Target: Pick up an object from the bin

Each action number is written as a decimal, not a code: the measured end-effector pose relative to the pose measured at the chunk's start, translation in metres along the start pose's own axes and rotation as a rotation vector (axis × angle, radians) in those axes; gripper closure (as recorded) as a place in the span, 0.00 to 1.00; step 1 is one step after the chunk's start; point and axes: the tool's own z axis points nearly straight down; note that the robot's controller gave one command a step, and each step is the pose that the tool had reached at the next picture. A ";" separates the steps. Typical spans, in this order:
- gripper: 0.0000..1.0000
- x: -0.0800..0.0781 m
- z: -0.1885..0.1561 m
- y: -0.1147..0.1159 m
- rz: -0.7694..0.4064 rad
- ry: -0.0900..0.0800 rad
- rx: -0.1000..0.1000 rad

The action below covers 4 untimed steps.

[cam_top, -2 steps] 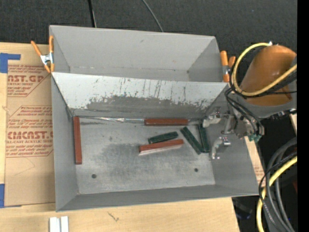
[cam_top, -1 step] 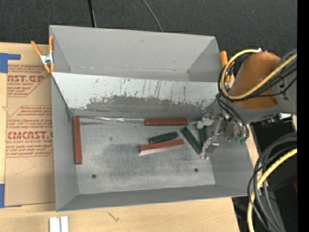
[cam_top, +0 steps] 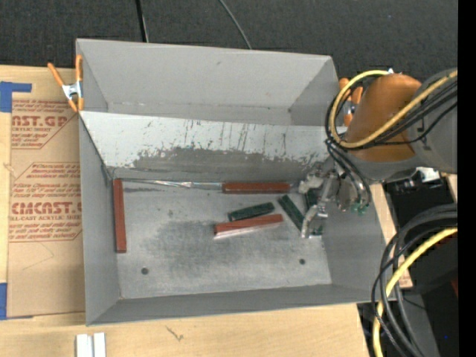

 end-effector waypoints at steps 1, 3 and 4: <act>0.00 -0.002 -0.001 -0.005 0.124 -0.004 0.000; 1.00 -0.011 0.059 -0.015 0.348 -0.012 -0.004; 1.00 -0.011 0.059 -0.015 0.349 -0.012 -0.004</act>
Offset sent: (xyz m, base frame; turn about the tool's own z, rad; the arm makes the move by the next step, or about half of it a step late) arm 0.0028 0.0031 -0.0643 0.1334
